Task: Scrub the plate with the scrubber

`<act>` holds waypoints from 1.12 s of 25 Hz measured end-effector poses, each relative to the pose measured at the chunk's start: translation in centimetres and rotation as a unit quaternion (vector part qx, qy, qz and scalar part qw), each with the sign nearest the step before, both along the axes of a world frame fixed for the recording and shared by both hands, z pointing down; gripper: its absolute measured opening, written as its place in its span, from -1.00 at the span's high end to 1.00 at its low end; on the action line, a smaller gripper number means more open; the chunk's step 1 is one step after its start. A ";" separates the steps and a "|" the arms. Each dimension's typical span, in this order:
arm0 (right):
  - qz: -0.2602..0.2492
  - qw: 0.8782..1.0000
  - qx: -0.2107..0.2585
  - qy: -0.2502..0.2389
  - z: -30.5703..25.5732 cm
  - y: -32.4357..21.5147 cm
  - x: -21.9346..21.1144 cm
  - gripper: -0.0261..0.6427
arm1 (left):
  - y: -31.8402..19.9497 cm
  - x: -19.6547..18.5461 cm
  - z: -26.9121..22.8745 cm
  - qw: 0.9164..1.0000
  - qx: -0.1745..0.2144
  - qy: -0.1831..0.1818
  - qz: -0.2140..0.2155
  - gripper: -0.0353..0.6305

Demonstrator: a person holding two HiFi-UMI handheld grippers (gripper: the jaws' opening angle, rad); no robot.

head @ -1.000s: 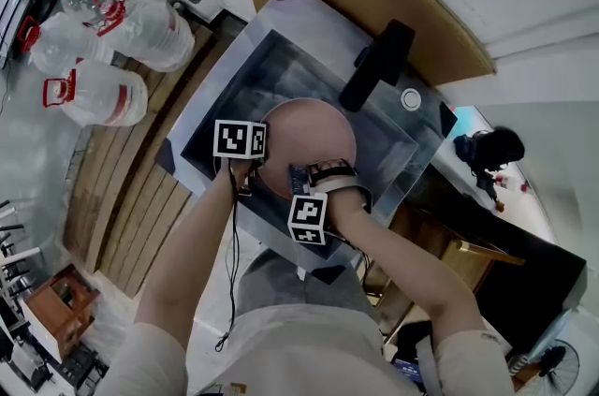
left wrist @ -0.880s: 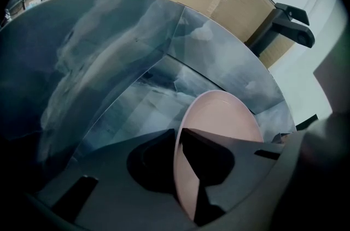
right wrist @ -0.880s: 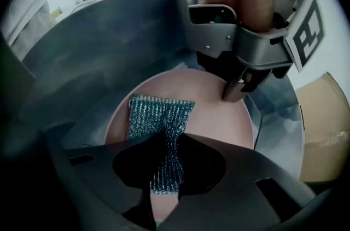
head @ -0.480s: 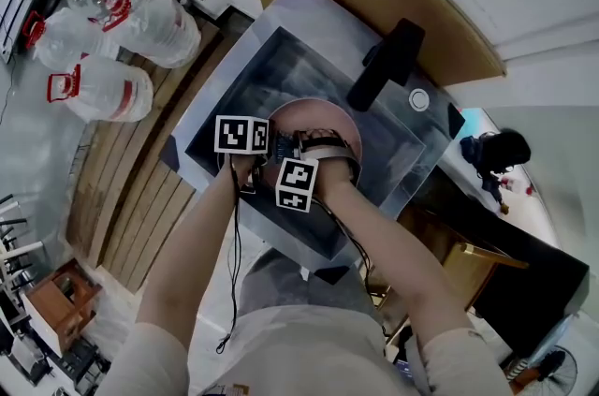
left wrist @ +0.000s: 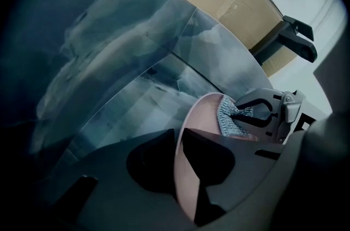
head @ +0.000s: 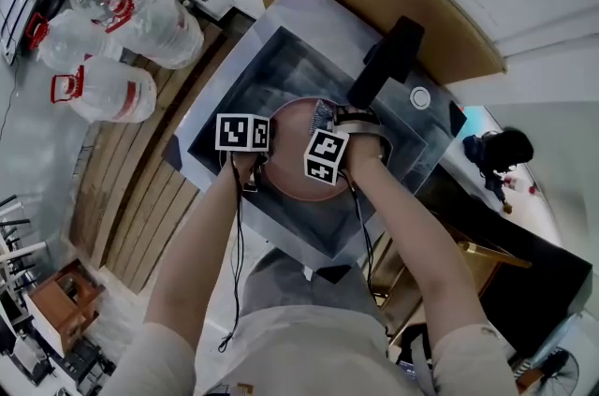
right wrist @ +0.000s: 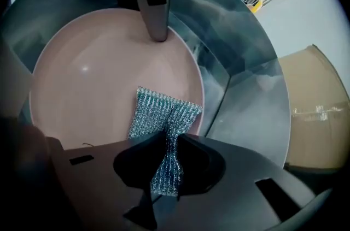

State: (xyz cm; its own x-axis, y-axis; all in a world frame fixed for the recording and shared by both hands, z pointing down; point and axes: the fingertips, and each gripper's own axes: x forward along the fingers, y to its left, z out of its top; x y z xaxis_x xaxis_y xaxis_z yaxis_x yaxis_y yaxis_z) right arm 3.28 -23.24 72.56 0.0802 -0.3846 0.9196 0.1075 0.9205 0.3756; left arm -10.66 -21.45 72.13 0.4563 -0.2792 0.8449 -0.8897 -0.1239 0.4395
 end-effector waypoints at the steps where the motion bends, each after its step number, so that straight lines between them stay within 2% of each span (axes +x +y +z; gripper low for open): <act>1: 0.006 1.000 -0.011 0.008 0.0 0.8 0.8 0.64 | 0.0 0.0 0.0 1.000 0.001 -0.003 0.002 0.71; 5: 0.010 0.998 -0.056 0.024 -0.1 4.9 2.7 0.64 | 0.1 0.0 0.0 1.000 0.005 -0.012 0.004 0.71; 9: 0.020 0.995 -0.097 0.007 -0.2 8.3 2.4 0.64 | 0.2 0.0 0.0 1.000 0.009 -0.024 0.008 0.71; 14: 0.038 0.987 -0.144 -0.063 -0.4 12.2 -1.2 0.62 | 0.4 -0.1 -0.1 0.999 0.016 -0.043 0.007 0.71; 16: 0.065 0.976 -0.173 -0.114 -0.6 13.5 -3.1 0.61 | 0.5 0.0 -0.1 0.999 0.011 -0.034 -0.008 0.70; 17: 0.092 0.966 -0.193 -0.149 -0.9 13.9 -4.1 0.61 | 0.6 0.0 0.0 1.000 0.005 -0.023 -0.020 0.69; 18: 0.128 0.950 -0.213 -0.189 -1.3 14.0 -5.0 0.60 | 0.7 0.0 0.1 0.999 -0.004 -0.009 -0.032 0.67; 19: 0.170 0.929 -0.230 -0.234 -2.0 13.7 -5.7 0.59 | 0.7 0.0 0.1 0.999 -0.009 0.003 -0.043 0.59; 20: 0.212 0.904 -0.243 -0.280 -2.8 13.3 -6.2 0.59 | 0.6 0.0 -0.1 0.999 -0.007 0.008 -0.048 0.43; 22: 0.282 0.857 -0.246 -0.354 -4.2 12.2 -6.1 0.59 | 0.1 0.1 -1.1 0.999 0.020 0.003 -0.043 0.36; 23: 0.304 0.844 -0.231 -0.376 -4.9 11.5 -5.5 0.59 | -0.1 0.2 -1.7 0.999 0.036 -0.003 -0.037 0.34; 26: 0.341 0.826 -0.161 -0.419 -7.6 9.5 -2.9 0.60 | 0.1 0.1 -3.2 0.997 0.064 -0.014 -0.036 0.30; 28: 0.362 0.807 -0.126 -0.449 -9.9 8.7 -1.5 0.60 | 0.4 -0.1 -4.5 0.996 0.079 -0.015 -0.039 0.29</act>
State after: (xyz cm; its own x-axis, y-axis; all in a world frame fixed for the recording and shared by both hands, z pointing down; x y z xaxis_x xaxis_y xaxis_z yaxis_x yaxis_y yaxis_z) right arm 1.76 -14.55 62.63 -0.5419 -0.3280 0.7738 -0.7050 0.6786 -0.2061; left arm -10.71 -21.07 67.61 0.4036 -0.4428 0.8007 -0.9116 -0.1194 0.3935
